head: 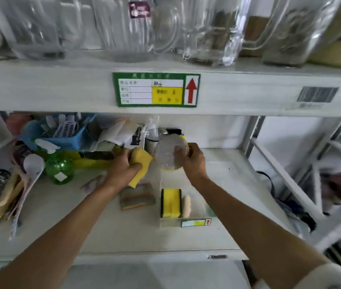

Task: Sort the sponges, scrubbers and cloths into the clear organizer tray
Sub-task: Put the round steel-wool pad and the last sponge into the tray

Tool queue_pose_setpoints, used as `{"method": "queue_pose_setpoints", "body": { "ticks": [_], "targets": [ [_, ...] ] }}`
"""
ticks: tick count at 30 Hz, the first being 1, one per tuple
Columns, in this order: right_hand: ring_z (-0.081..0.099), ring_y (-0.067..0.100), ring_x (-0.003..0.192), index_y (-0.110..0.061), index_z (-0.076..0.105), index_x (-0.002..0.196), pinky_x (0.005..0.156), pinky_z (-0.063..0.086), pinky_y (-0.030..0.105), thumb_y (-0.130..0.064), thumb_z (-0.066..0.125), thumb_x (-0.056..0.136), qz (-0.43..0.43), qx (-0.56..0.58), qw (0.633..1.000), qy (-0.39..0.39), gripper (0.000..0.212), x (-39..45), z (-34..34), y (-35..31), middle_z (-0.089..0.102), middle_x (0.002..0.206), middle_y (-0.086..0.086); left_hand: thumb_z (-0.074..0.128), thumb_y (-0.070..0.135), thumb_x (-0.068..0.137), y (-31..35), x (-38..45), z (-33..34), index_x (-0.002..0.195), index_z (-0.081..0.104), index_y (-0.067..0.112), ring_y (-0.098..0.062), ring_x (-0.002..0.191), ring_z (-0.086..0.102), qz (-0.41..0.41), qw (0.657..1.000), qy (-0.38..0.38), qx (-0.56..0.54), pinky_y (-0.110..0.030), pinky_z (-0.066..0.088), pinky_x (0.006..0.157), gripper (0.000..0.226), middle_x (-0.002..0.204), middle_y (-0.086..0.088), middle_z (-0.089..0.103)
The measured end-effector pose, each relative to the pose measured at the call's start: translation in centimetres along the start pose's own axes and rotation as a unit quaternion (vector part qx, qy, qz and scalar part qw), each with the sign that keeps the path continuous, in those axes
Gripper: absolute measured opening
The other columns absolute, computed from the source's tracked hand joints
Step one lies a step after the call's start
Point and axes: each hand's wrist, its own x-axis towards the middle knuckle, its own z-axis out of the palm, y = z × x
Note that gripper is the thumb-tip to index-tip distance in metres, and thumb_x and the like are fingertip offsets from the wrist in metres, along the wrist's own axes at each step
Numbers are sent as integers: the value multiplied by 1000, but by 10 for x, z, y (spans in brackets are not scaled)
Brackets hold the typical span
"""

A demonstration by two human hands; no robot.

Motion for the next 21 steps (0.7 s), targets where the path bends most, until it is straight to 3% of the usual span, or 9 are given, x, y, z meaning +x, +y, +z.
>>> {"method": "queue_pose_setpoints", "body": {
  "ticks": [2,4,7,10,13,18,21],
  "targets": [
    [49,13,63,-10,61,102,64,38,29,-37,66,85,8,-6,1000,25,32,12,-33,11,51,67,-7,53,45,56,22,0,22,115,53,8,-29,100,60,14,1000,-14,4,-41,49,87,69,110,-15,64],
    [53,20,72,-11,61,102,62,39,29,-43,64,79,10,-32,999,36,39,23,-63,23,56,74,-2,55,40,58,42,-2,45,109,53,11,-28,95,61,24,999,-29,9,-40,49,81,60,106,-13,65],
    [54,23,78,-9,62,104,55,38,28,-35,67,85,26,-80,996,25,32,38,-101,41,59,85,3,58,39,58,70,-9,84,103,53,14,-30,94,63,44,997,-62,-2,-44,52,81,52,99,-10,66],
    [57,23,79,-10,63,107,66,43,30,-29,70,85,42,-96,995,-4,30,49,-129,54,62,87,4,61,36,60,91,-20,126,100,53,12,-30,89,62,63,994,-92,2,-42,51,77,47,94,-9,65],
    [60,26,76,-8,63,107,71,51,43,-26,74,82,74,-97,992,-41,33,62,-146,62,63,80,6,69,31,69,105,-31,168,102,53,11,-30,84,61,72,991,-110,12,-38,48,73,42,90,-7,64],
    [67,35,88,-9,65,107,82,56,52,-24,76,80,119,-88,986,-81,33,80,-153,76,69,94,19,70,22,75,113,-46,226,114,49,9,-32,95,64,46,991,-126,3,-38,50,77,47,103,-13,67],
    [65,32,84,-5,66,108,83,57,47,-19,73,83,111,-95,985,-97,30,78,-157,74,69,103,22,66,20,76,113,-52,248,119,44,9,-34,105,61,30,995,-98,12,-40,50,82,49,114,-14,63]
  ]
}}
